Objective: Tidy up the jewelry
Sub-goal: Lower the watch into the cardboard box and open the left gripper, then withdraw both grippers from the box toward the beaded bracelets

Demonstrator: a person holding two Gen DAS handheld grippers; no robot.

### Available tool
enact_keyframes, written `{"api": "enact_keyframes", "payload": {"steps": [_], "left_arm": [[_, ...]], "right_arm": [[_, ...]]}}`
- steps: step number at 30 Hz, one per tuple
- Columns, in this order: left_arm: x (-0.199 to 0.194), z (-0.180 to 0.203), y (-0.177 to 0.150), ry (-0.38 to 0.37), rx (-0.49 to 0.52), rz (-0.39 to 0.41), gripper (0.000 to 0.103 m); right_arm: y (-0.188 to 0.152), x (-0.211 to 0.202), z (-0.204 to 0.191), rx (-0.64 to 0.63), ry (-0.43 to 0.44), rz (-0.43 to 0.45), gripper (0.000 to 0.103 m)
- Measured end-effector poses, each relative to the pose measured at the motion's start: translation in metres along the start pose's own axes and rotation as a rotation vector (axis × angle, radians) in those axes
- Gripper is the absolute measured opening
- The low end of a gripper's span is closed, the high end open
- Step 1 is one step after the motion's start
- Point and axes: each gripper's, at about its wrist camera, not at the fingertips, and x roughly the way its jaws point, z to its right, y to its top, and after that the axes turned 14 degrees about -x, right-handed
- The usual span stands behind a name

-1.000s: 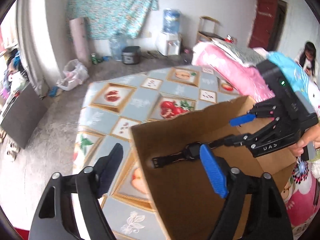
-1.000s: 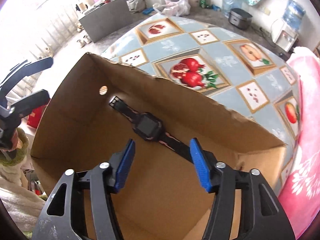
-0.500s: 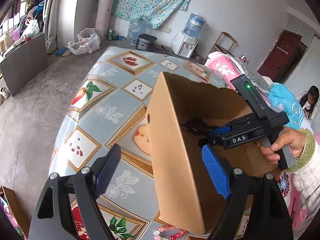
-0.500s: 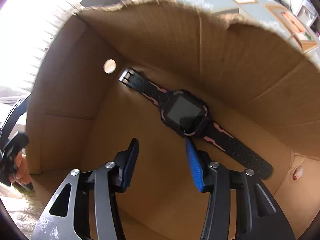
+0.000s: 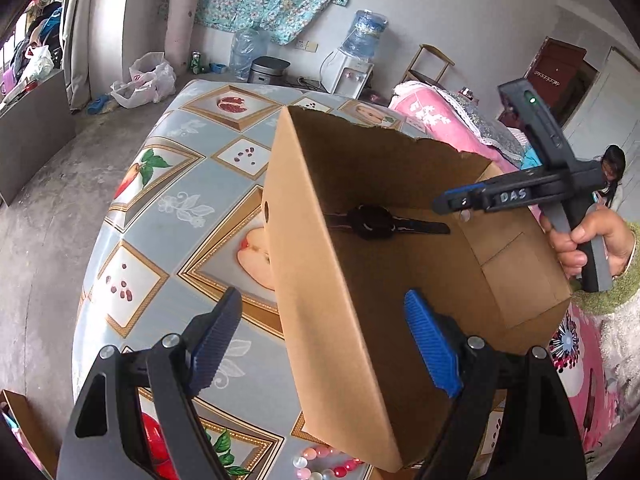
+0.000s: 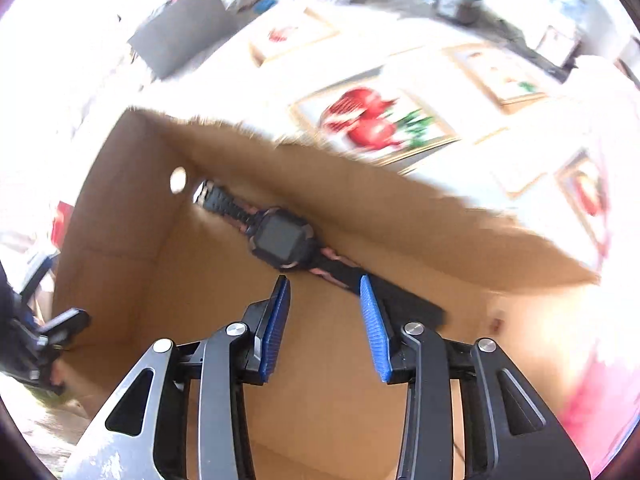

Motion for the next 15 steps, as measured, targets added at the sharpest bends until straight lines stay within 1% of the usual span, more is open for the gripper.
{"api": "enact_keyframes", "payload": {"steps": [3,4,5,7,9,12,13,15], "left_arm": [[0.002,0.001,-0.003,0.0,0.006,-0.009,0.081],[0.002,0.001,-0.004,0.002,0.011,-0.01,0.081],[0.002,0.001,-0.005,0.005,0.014,-0.012,0.081],[0.003,0.002,-0.008,0.018,0.021,-0.009,0.081],[0.002,0.002,-0.009,0.021,0.017,-0.005,0.081],[-0.004,0.001,-0.01,0.027,0.004,0.007,0.081],[-0.009,0.0,-0.01,0.032,0.002,0.015,0.081],[-0.019,-0.003,-0.011,0.04,0.002,0.039,0.081]], "right_arm": [[-0.006,-0.027,0.011,0.064,0.001,0.044,0.045],[-0.008,-0.031,0.012,0.074,0.016,0.045,0.051],[-0.011,-0.031,0.01,0.077,0.04,0.037,0.056],[-0.013,-0.023,0.005,0.07,0.078,-0.004,0.06],[-0.011,-0.009,0.006,0.048,0.093,-0.048,0.061],[-0.005,0.011,-0.003,0.035,0.092,-0.089,0.063],[-0.004,0.013,-0.004,0.041,0.086,-0.093,0.063],[-0.003,0.009,-0.007,0.048,0.082,-0.068,0.063]]}}
